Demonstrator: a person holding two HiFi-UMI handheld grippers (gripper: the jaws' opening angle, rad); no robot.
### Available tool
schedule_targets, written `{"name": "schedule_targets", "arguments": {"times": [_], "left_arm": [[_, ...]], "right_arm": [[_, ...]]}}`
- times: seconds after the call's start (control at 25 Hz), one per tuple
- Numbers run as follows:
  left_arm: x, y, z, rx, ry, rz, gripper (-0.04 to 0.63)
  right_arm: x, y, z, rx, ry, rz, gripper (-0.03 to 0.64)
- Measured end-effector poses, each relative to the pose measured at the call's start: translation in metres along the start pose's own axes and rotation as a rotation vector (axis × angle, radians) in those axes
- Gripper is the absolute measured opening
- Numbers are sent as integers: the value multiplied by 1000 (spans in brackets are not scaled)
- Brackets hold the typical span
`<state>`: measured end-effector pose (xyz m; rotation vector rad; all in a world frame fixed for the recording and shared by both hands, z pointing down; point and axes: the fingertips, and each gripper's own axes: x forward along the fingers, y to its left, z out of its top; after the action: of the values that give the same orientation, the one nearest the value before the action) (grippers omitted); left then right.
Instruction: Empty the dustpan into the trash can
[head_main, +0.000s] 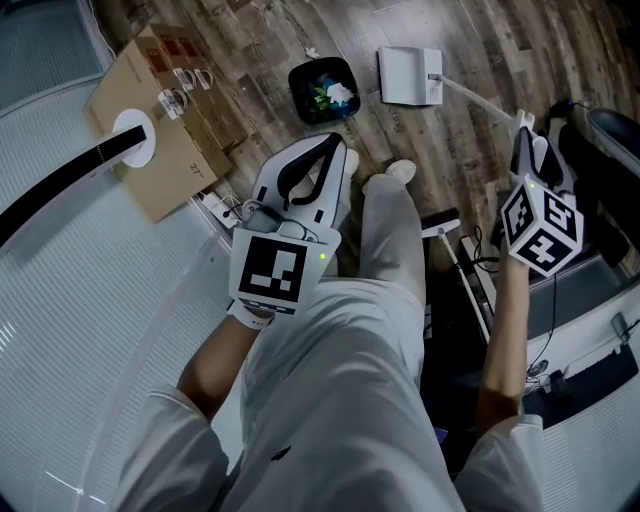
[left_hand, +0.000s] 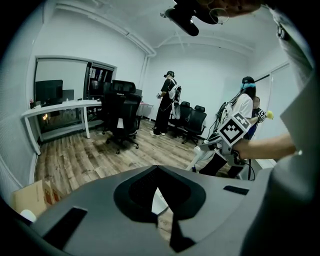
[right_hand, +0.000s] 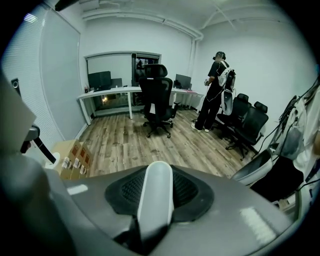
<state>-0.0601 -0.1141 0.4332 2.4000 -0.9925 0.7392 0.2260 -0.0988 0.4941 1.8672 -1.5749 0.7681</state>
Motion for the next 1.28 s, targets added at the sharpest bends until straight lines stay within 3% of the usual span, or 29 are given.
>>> {"name": "schedule_targets", "arguments": {"times": [0.72,0.88,1.28], "left_arm": [[6,-6,-11,7,5,-5,6],[3,-11,-7,5,6,-16,6],[-20,-5,7,6,-41,-4,6]], "right_arm": [[45,-10,-37,51,74,-13,126],[40,-11,-30,22,49,-24,169],[-7,-8,-13,27,-32,-42,170]]}}
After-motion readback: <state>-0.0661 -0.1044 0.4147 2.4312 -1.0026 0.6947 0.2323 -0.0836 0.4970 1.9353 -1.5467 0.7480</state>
